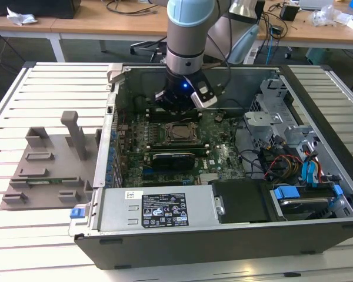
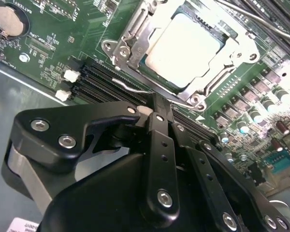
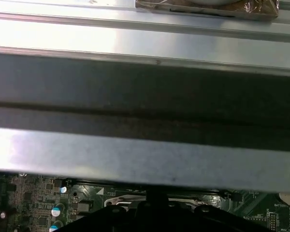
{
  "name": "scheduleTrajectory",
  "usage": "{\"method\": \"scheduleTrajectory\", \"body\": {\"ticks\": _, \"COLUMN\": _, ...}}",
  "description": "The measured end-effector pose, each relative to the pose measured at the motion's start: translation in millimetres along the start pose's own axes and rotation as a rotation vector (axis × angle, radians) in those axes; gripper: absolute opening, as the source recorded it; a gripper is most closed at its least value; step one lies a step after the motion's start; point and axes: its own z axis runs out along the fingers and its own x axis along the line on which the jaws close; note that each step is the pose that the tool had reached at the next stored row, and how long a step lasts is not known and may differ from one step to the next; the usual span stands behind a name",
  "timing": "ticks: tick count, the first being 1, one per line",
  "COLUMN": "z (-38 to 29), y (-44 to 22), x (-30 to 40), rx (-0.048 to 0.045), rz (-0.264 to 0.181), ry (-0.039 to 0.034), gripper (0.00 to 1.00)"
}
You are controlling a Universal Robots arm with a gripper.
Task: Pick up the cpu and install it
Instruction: 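Install the first cpu locking lever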
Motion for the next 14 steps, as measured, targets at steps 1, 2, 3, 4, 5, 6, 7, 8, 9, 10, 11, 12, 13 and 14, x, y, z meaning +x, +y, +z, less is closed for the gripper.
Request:
{"method": "scheduleTrajectory", "body": {"ticks": 1, "z": 0.6, "y": -0.2, "x": -1.4, "rx": 0.0, "rz": 0.0, "ry": 0.0, "gripper": 0.11}}
{"method": "scheduleTrajectory", "body": {"ticks": 2, "z": 1.0, "y": -0.3, "x": -2.5, "rx": 0.0002, "rz": 0.0, "ry": 0.0002, "gripper": 0.11}}
{"method": "scheduleTrajectory", "body": {"ticks": 3, "z": 1.7, "y": -0.5, "x": -4.1, "rx": 0.0005, "rz": 0.0, "ry": 0.0003, "gripper": 0.11}}
{"method": "scheduleTrajectory", "body": {"ticks": 4, "z": 2.2, "y": -0.6, "x": -4.9, "rx": 0.0006, "rz": 0.0, "ry": 0.0003, "gripper": 0.11}}
{"method": "scheduleTrajectory", "body": {"ticks": 5, "z": 2.7, "y": -0.7, "x": -5.8, "rx": 0.0011, "rz": 0.0, "ry": 0.0003, "gripper": 0.11}}
{"method": "scheduleTrajectory", "body": {"ticks": 6, "z": 3.1, "y": -0.8, "x": -6.4, "rx": 0.0016, "rz": 0.0, "ry": 0.0004, "gripper": 0.11}}
{"method": "scheduleTrajectory", "body": {"ticks": 7, "z": 3.5, "y": -0.9, "x": -7.0, "rx": 0.0022, "rz": 0.0, "ry": 0.0005, "gripper": 0.11}}
{"method": "scheduleTrajectory", "body": {"ticks": 8, "z": 3.9, "y": -1.0, "x": -7.5, "rx": 0.0029, "rz": 0.0, "ry": 0.0005, "gripper": 0.11}}
{"method": "scheduleTrajectory", "body": {"ticks": 9, "z": 4.2, "y": -1.1, "x": -7.9, "rx": 0.0038, "rz": 0.0, "ry": 0.0006, "gripper": 0.11}}
{"method": "scheduleTrajectory", "body": {"ticks": 10, "z": 4.5, "y": -1.1, "x": -8.3, "rx": 0.0047, "rz": 0.0, "ry": 0.0007, "gripper": 0.11}}
{"method": "scheduleTrajectory", "body": {"ticks": 11, "z": 4.9, "y": -1.2, "x": -8.7, "rx": 0.0053, "rz": 0.0, "ry": 0.0007, "gripper": 0.11}}
{"method": "scheduleTrajectory", "body": {"ticks": 12, "z": 5.3, "y": -1.3, "x": -9.2, "rx": 0.006, "rz": 0.0, "ry": 0.0008, "gripper": 0.11}}
{"method": "scheduleTrajectory", "body": {"ticks": 13, "z": 5.6, "y": -1.4, "x": -9.7, "rx": 0.0065, "rz": 0.0, "ry": 0.0008, "gripper": 0.11}}
{"method": "scheduleTrajectory", "body": {"ticks": 14, "z": 6.0, "y": -1.5, "x": -10.2, "rx": 0.007, "rz": 0.0, "ry": 0.0008, "gripper": 0.11}}
